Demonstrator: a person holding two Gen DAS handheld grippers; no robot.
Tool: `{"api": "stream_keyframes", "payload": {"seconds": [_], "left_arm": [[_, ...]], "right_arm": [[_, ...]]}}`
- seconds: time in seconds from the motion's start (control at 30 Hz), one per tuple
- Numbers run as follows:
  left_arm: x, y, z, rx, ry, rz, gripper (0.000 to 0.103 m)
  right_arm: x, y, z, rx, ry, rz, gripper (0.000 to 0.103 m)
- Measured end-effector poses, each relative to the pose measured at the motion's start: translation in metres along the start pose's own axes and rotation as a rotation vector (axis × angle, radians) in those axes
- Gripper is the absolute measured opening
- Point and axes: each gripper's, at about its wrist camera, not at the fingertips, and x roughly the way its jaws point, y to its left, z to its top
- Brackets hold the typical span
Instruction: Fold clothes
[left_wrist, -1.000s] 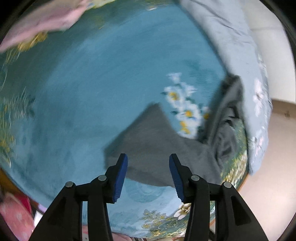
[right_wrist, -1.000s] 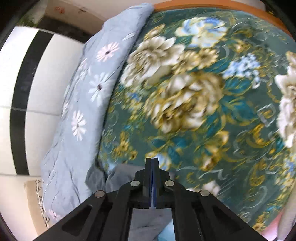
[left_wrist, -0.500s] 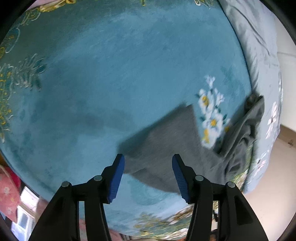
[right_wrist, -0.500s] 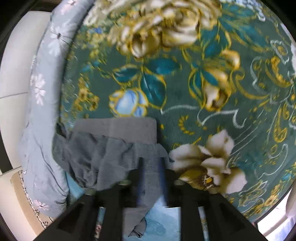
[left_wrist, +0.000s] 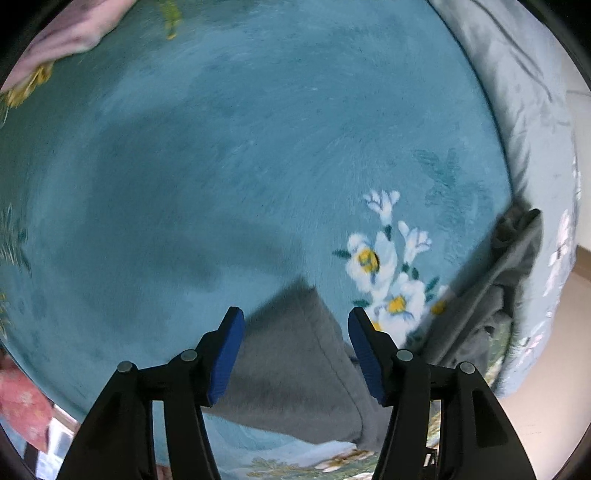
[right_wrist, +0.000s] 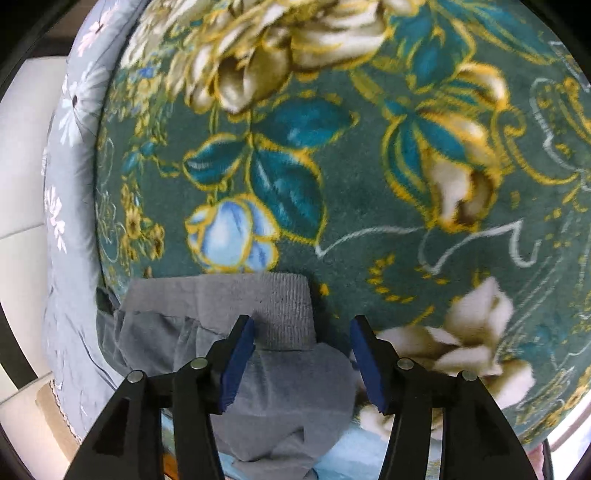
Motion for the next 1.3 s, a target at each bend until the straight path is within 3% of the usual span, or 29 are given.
{"api": "stream_keyframes", "payload": {"seconds": [0.1, 0.17, 0.2, 0.37, 0.43, 0.47, 0.5, 0.6, 0.7, 0.77, 0.93, 1.03, 1.13, 1.2, 1.3], "left_arm": [[0.014, -0.014, 0.010, 0.025, 0.035, 0.047, 0.061], [0.024, -0.023, 0.014, 0.048, 0.060, 0.077, 0.061], [0.029, -0.028, 0.015, 0.064, 0.073, 0.099, 0.061], [0.051, -0.047, 0.010, 0.192, 0.113, 0.270, 0.060], [0.054, -0.049, 0.004, 0.239, 0.115, 0.299, 0.041], [0.054, -0.049, 0.001, 0.255, 0.119, 0.306, 0.024], [0.053, -0.047, -0.004, 0.268, 0.123, 0.303, 0.014], [0.042, -0.042, -0.014, 0.288, 0.101, 0.295, 0.007], [0.018, -0.042, -0.023, 0.296, 0.053, 0.234, 0.006], [-0.013, -0.046, -0.030, 0.313, -0.007, 0.138, 0.006], [-0.145, -0.058, -0.055, 0.429, -0.280, -0.168, 0.006], [-0.204, -0.027, -0.068, 0.394, -0.407, -0.300, 0.006], [-0.217, 0.031, -0.082, 0.317, -0.464, -0.321, 0.006], [-0.183, 0.068, -0.083, 0.237, -0.399, -0.278, 0.006], [-0.125, 0.123, -0.084, 0.102, -0.276, -0.193, 0.007]], "right_arm": [[0.004, 0.003, -0.006, -0.030, 0.002, 0.000, 0.049], [0.004, 0.005, -0.008, -0.062, 0.017, 0.006, 0.025], [0.003, 0.006, -0.009, -0.078, 0.025, 0.009, 0.021], [-0.010, 0.011, -0.014, -0.163, 0.035, 0.012, 0.017], [-0.017, 0.006, -0.015, -0.154, 0.028, 0.028, 0.017], [-0.020, 0.003, -0.016, -0.150, 0.026, 0.034, 0.017], [-0.023, 0.003, -0.018, -0.151, 0.028, 0.038, 0.017], [-0.029, 0.004, -0.024, -0.161, 0.036, 0.049, 0.017], [-0.036, 0.013, -0.034, -0.181, 0.042, 0.075, 0.016], [-0.038, 0.022, -0.036, -0.196, 0.038, 0.099, 0.016], [-0.074, 0.052, -0.053, -0.285, 0.015, 0.218, 0.015], [-0.101, 0.069, -0.070, -0.361, -0.008, 0.287, 0.015], [-0.114, 0.077, -0.085, -0.405, -0.025, 0.315, 0.015], [-0.120, 0.071, -0.093, -0.421, -0.030, 0.304, 0.014], [-0.106, 0.047, -0.099, -0.388, -0.003, 0.203, 0.014]]}}
